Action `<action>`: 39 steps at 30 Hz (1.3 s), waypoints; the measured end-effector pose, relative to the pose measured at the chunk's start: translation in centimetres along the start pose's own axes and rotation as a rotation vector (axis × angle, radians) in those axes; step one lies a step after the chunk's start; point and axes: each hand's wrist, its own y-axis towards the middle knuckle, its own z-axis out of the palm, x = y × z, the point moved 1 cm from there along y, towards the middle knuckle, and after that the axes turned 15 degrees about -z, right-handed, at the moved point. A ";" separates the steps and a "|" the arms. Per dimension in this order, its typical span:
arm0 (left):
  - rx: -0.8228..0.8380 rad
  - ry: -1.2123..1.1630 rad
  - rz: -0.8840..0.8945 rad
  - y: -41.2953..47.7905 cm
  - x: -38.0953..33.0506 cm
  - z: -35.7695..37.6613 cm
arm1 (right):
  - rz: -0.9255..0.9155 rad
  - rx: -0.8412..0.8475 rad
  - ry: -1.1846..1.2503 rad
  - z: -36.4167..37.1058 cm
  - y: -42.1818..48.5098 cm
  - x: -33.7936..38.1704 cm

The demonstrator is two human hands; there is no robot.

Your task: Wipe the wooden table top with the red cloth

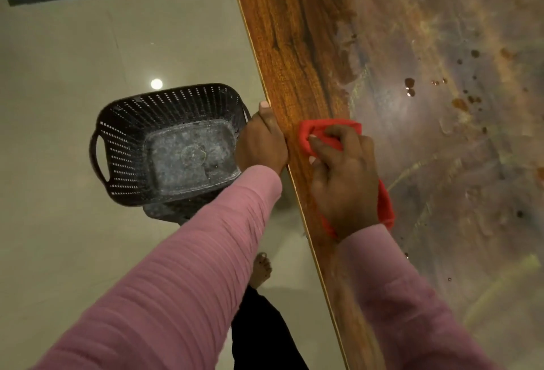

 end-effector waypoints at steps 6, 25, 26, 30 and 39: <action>-0.017 0.071 0.042 -0.2 -0.5 -0.7 | -0.232 0.060 0.018 -0.7 -3.4 0.3; -0.088 0.200 0.099 -1.8 -0.2 -0.8 | 0.073 -0.046 -0.013 -1.9 -4.6 -2.8; -0.093 0.200 0.091 -2.0 0.0 -0.7 | 0.080 -0.052 -0.008 -1.7 -4.7 -2.4; -0.089 0.224 0.087 -3.1 0.3 -0.8 | -0.073 0.000 0.024 -1.2 -7.1 1.1; -0.062 0.225 0.090 -6.4 2.7 -0.7 | 0.034 -0.034 -0.006 -2.4 -8.5 -2.0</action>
